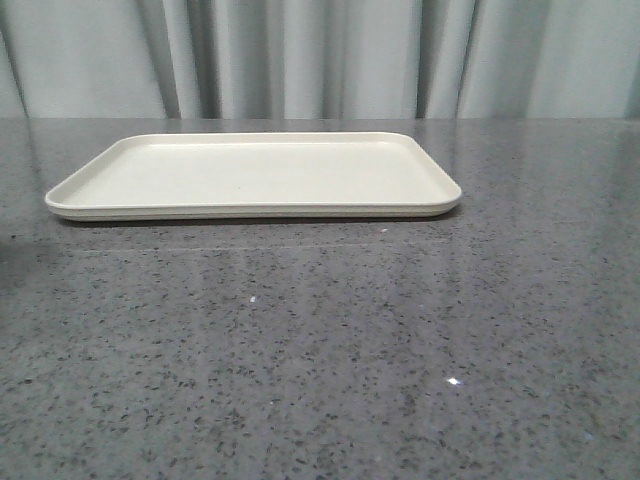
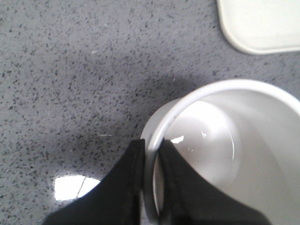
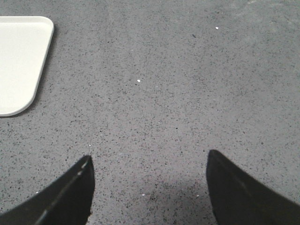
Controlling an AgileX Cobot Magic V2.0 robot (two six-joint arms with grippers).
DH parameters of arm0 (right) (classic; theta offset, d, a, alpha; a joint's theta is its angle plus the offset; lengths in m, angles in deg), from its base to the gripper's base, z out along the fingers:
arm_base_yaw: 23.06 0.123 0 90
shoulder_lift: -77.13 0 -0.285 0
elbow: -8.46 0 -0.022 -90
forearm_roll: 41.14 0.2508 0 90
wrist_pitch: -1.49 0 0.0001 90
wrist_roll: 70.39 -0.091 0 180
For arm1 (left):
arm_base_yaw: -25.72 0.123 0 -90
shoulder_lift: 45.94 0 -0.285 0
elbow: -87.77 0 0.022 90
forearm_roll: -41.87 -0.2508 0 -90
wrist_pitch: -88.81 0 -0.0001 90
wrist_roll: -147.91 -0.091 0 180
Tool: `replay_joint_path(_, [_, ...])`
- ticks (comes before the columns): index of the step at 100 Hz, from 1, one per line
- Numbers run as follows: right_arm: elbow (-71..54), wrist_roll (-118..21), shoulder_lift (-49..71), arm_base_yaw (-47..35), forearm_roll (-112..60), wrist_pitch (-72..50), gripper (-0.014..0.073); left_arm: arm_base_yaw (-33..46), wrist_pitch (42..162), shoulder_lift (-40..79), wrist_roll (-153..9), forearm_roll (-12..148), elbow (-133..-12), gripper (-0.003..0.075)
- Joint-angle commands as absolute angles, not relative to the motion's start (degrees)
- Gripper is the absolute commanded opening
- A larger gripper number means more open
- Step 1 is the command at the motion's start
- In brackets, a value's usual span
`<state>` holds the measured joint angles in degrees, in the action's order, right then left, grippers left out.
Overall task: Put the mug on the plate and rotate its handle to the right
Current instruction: 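Lift the white mug with the left gripper and carry it over the tray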
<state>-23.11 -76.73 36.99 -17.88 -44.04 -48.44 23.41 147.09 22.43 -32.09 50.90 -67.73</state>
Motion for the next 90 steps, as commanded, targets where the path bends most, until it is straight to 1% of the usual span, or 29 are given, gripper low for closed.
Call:
replay_joint_path(1, [-21.2, -76.8, 36.4, -17.9, -44.2, -44.2, 0.051, 23.0, 145.1, 21.8, -31.6, 54.7, -71.3, -0.002])
replay_joint_path(24, [-21.2, -76.8, 36.4, -17.9, -44.2, -44.2, 0.051, 23.0, 145.9, 22.7, -31.6, 61.7, -78.4, -0.002])
replay_joint_path(49, [-21.2, -76.8, 36.4, -17.9, -44.2, -44.2, 0.051, 22.6, 145.9, 29.9, -31.6, 65.7, -86.9, -0.002])
replay_joint_path(58, [-21.2, -76.8, 36.4, -17.9, -44.2, -44.2, 0.051, 20.3, 145.9, 33.3, -31.6, 65.7, -90.3, -0.002])
replay_joint_path(90, [-21.2, -76.8, 36.4, -17.9, -44.2, -44.2, 0.051, 7.9, 145.3, 48.1, -30.1, 64.2, -104.7, -0.002])
